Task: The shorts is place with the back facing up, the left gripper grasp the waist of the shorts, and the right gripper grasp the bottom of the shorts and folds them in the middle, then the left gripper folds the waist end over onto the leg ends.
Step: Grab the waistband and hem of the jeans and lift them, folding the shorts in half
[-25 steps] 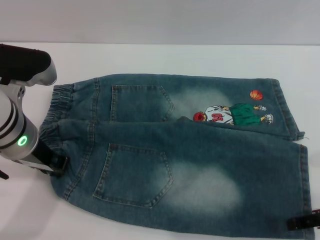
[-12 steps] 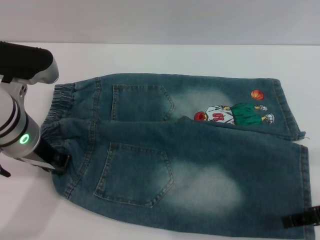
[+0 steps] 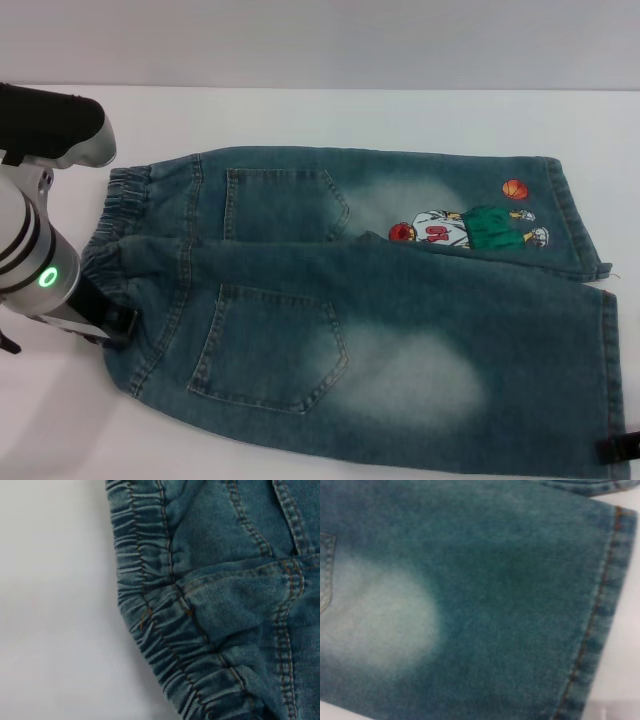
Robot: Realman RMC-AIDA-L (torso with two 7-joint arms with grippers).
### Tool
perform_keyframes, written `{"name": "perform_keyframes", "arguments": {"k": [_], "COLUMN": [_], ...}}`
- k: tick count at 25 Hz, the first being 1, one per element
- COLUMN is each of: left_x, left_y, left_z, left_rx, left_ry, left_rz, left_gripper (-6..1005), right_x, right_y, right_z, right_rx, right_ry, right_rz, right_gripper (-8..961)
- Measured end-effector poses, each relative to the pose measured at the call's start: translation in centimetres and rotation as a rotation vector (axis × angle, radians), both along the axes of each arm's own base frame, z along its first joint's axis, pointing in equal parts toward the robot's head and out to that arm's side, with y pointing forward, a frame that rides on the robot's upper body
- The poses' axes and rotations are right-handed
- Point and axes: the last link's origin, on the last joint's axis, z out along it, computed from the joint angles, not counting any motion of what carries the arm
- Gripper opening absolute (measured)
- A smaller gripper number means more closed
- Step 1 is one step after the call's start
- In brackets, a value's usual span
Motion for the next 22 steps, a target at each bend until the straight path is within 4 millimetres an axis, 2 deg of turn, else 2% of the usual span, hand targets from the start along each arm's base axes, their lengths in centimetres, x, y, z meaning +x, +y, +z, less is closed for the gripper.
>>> {"name": "perform_keyframes", "arguments": {"k": [11,22], "left_x": [0.1,0.1], "left_y": [0.0,0.0], "left_z": [0.0,-0.1], "left_rx": [-0.004,-0.006], "left_ry": [0.003,0.002], "left_rz": [-0.004,-0.005], "left_gripper": [235,235], "right_x": [-0.2,-0.3], "right_y": [0.1,0.3], "right_z": [-1.0,-1.2], "right_rx": [-0.021,-0.013], "right_ry": [0.013,0.012], "right_rz": [0.011,0.023], "right_gripper": [691,692]}}
